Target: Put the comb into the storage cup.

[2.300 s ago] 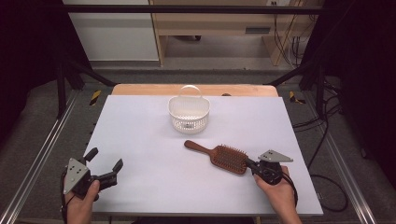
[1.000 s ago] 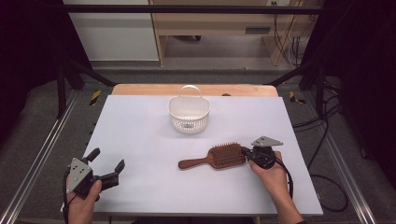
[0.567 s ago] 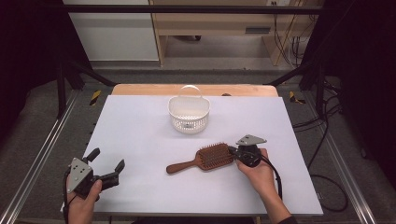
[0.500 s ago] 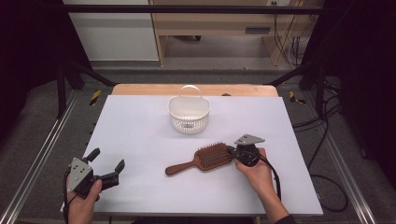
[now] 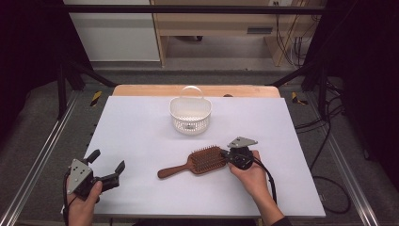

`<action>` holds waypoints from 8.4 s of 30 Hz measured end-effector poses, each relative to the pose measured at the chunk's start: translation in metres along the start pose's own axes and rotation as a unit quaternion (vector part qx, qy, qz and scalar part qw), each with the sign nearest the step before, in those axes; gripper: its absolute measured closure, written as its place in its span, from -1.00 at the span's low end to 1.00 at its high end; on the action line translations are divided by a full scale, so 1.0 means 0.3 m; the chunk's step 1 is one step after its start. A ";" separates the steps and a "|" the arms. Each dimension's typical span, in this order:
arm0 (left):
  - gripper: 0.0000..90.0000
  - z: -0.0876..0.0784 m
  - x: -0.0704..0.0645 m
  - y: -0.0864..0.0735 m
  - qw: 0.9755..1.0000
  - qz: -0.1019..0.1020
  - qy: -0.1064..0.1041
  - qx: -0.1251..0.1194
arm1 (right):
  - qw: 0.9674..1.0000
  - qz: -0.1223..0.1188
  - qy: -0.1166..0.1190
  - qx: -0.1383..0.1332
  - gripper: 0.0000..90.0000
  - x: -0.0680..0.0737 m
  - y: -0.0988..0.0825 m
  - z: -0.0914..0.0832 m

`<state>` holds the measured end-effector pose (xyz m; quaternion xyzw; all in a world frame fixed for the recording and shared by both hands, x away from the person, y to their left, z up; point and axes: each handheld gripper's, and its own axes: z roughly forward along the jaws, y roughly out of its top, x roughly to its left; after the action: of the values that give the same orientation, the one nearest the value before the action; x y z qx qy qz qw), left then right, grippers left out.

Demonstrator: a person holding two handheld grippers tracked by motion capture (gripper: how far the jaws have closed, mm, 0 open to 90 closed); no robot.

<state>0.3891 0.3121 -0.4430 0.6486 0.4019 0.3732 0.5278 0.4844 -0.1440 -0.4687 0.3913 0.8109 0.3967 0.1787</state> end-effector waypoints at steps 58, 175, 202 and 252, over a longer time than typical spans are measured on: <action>-0.92 -0.003 -0.001 0.003 1.000 0.006 -0.003 0.001 | 0.998 -0.037 0.045 0.003 1.00 0.191 0.121 0.155; -0.85 0.244 -0.253 0.002 0.944 0.075 -0.159 0.279 | 0.982 0.014 -0.066 -0.179 -0.83 -0.148 -0.158 -0.340; 0.02 0.241 -0.256 -0.010 0.923 0.087 -0.184 0.326 | 0.983 0.010 -0.063 -0.169 -0.81 -0.147 -0.158 -0.335; 0.54 0.384 -0.325 0.066 0.828 0.165 -0.229 0.484 | 0.986 0.011 -0.042 -0.164 -0.81 -0.143 -0.156 -0.334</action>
<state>0.4574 0.1761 -0.4484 0.9444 0.2856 0.0534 0.1539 0.4284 -0.2454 -0.4439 0.3821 0.7225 0.5091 0.2700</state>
